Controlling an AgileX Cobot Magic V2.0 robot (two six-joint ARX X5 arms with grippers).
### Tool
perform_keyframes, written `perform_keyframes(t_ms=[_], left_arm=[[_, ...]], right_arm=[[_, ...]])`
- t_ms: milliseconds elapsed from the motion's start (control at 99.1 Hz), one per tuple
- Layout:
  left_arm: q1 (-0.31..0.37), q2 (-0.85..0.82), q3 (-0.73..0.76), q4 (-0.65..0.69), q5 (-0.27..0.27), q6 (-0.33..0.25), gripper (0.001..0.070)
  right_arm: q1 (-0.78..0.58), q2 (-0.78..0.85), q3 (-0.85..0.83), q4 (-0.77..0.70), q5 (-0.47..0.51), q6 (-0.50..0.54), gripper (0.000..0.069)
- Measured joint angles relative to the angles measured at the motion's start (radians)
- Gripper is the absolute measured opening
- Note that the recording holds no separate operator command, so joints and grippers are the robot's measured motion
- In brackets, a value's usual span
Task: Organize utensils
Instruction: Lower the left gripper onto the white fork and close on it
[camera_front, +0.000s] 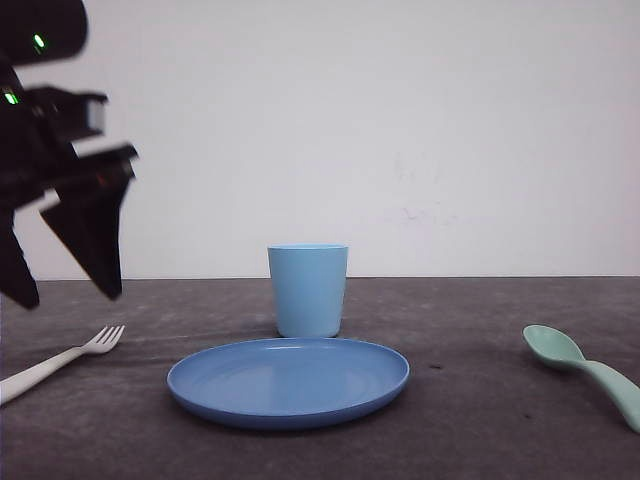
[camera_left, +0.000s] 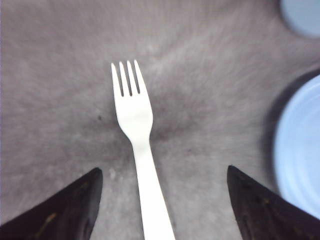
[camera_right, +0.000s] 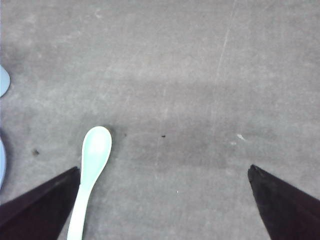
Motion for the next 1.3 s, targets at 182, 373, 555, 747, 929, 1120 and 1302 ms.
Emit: perform_keyframes(t_ms=[182,373,555,747,929,1120,1302], left_arm=[[-0.032,0.080,0.000,0.023,-0.062,0.000,0.0476],[-0.050,0.130,0.000,0.040,-0.089,0.000,0.0476],[-0.060,0.157,0.000,0.050,-0.107,-0.019,0.0470],[-0.060,0.158,0.000,0.052,-0.111,-0.031,0.0238],[-0.061,0.158,0.000,0.055,-0.104,-0.034,0.0060],[-0.061,0.158,0.000,0.057,-0.104,-0.030,0.0044],[-0.061,0.150,0.000,0.080,-0.103,-0.023,0.0044]], right_arm=[[0.000,0.000,0.000,-0.007,0.000,0.000,0.0679],[0.000,0.000,0.000,-0.016,0.000,0.000,0.0679],[0.000,0.000,0.000,-0.026,0.000,0.000,0.0679],[0.000,0.000,0.000,-0.035,0.000,-0.001,0.0679],[0.000,0.000,0.000,-0.037,0.000,-0.003,0.0679],[0.000,0.000,0.000,-0.037,0.000,-0.005,0.0679],[0.000,0.000,0.000,-0.037,0.000,-0.007,0.0679]])
